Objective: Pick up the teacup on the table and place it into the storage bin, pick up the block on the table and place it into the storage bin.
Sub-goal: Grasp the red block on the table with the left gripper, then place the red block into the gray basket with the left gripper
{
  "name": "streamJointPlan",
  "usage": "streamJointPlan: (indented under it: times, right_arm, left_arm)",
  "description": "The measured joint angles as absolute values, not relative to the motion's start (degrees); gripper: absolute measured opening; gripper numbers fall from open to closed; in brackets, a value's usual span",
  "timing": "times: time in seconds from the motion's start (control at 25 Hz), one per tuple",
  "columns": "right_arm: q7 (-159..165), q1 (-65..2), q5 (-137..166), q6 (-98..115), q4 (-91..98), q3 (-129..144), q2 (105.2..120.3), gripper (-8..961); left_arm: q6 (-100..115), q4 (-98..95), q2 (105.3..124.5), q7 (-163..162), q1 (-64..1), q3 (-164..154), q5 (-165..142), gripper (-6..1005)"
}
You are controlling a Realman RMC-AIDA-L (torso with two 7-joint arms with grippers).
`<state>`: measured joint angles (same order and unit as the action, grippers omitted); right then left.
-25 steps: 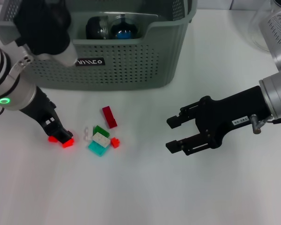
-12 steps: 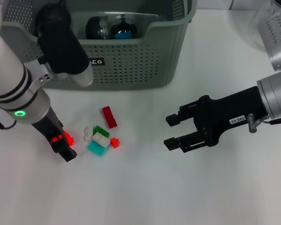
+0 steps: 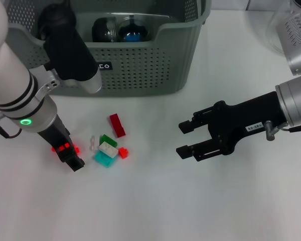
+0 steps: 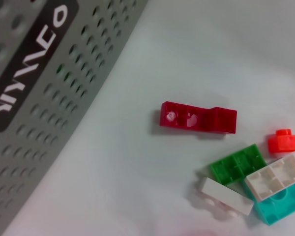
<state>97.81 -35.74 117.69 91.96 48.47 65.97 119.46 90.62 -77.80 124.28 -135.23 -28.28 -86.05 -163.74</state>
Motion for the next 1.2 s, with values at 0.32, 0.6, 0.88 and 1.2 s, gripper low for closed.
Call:
streamJointPlan:
  times: [0.32,0.6,0.88,1.2]
  right_arm:
    - [97.7,-35.8,117.7,91.5,48.3,66.2,119.43,685]
    - [97.7,-35.8,117.7,91.5,48.3,66.0,119.26,686]
    - [97.7,-35.8,117.7,91.6,48.3,65.9,119.00,685]
    - [98.1,-35.4,117.7,92.0,48.3,65.9,118.32,685]
  left_arm:
    - [89.5,-76.0,124.13,-134.8,-28.9,-86.1,-163.7,835]
    - [89.5,-76.6,124.01,-134.8,-29.0,-86.0,-163.7,595]
    - [90.6,-80.6,124.03,-136.1,-27.8,-85.4,-163.7,402]
    - [102.0,-94.3,124.63,-139.9,-25.3,-72.8,-148.6,403]
